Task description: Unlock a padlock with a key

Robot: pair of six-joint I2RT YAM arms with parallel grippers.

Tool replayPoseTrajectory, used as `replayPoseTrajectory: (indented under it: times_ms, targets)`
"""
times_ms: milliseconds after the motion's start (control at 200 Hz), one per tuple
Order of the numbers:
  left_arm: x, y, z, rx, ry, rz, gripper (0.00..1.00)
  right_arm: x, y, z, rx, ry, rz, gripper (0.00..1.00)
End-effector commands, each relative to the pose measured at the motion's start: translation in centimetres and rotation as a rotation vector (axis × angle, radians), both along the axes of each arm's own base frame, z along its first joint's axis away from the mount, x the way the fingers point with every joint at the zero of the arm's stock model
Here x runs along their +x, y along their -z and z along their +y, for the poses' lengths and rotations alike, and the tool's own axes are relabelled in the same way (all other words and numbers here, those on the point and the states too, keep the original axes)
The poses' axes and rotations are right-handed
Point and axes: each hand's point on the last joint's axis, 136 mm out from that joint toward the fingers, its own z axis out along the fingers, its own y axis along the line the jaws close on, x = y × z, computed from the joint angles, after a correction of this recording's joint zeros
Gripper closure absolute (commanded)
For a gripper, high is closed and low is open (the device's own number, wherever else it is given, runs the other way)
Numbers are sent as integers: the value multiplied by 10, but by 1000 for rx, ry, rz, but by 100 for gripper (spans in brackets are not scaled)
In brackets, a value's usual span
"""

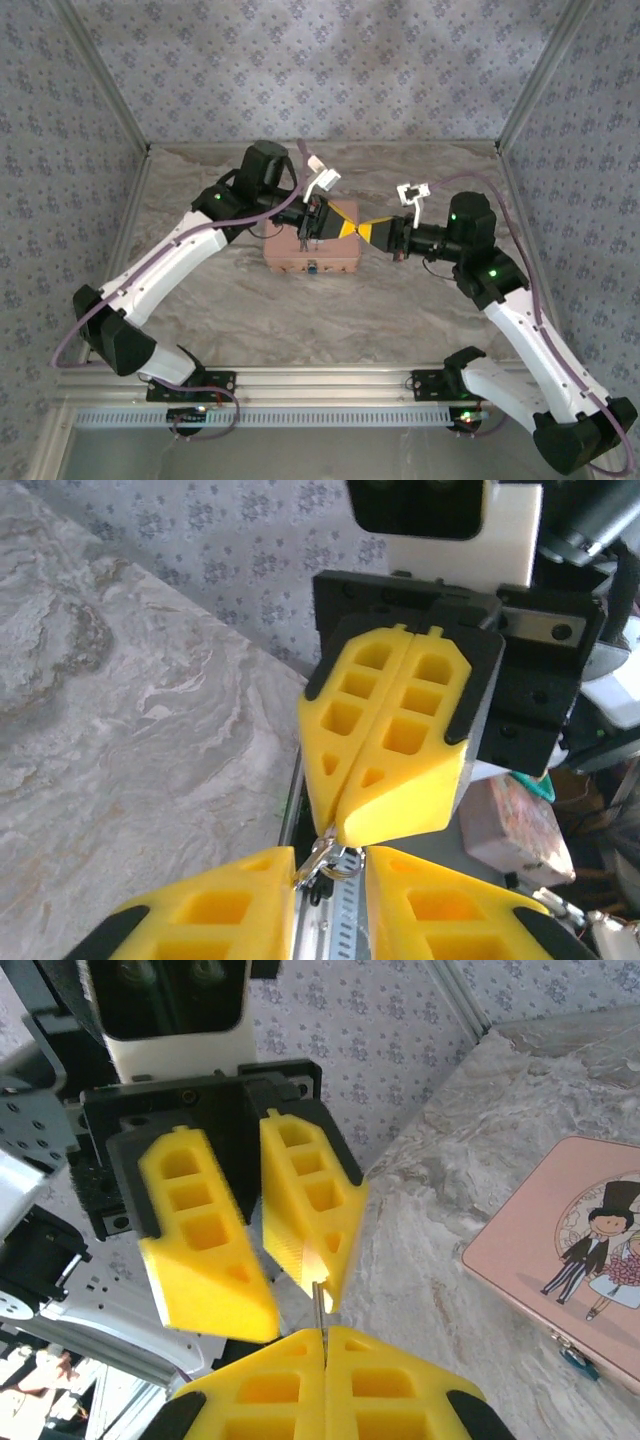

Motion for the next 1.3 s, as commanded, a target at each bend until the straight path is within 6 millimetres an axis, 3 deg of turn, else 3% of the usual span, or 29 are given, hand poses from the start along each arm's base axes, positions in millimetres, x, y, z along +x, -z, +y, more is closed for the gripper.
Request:
replayPoseTrajectory:
  times_ms: [0, 215, 380, 575, 750, 1164, 1294]
  targets:
    - [2, -25, 12, -93, -43, -47, 84, 4, -17, -5, 63, 47, -31, 100]
    - [6, -28, 14, -123, -61, -46, 86, 3, -20, -3, 99, 33, -18, 100]
    - [7, -32, 11, -147, -55, -50, 78, 2, -17, 1, 105, 18, -6, 100]
    - [7, -32, 7, -154, -38, -46, 77, 2, -20, 1, 130, 14, -4, 100]
    - [4, -29, 1, -157, -16, -45, 91, 1, -27, 3, 171, -1, 1, 100]
    - [6, -29, -3, -161, -13, -48, 95, -6, -38, 4, 206, -32, -12, 100]
    - [2, -31, -7, -165, 5, -48, 92, -6, -38, 5, 210, -42, -10, 100]
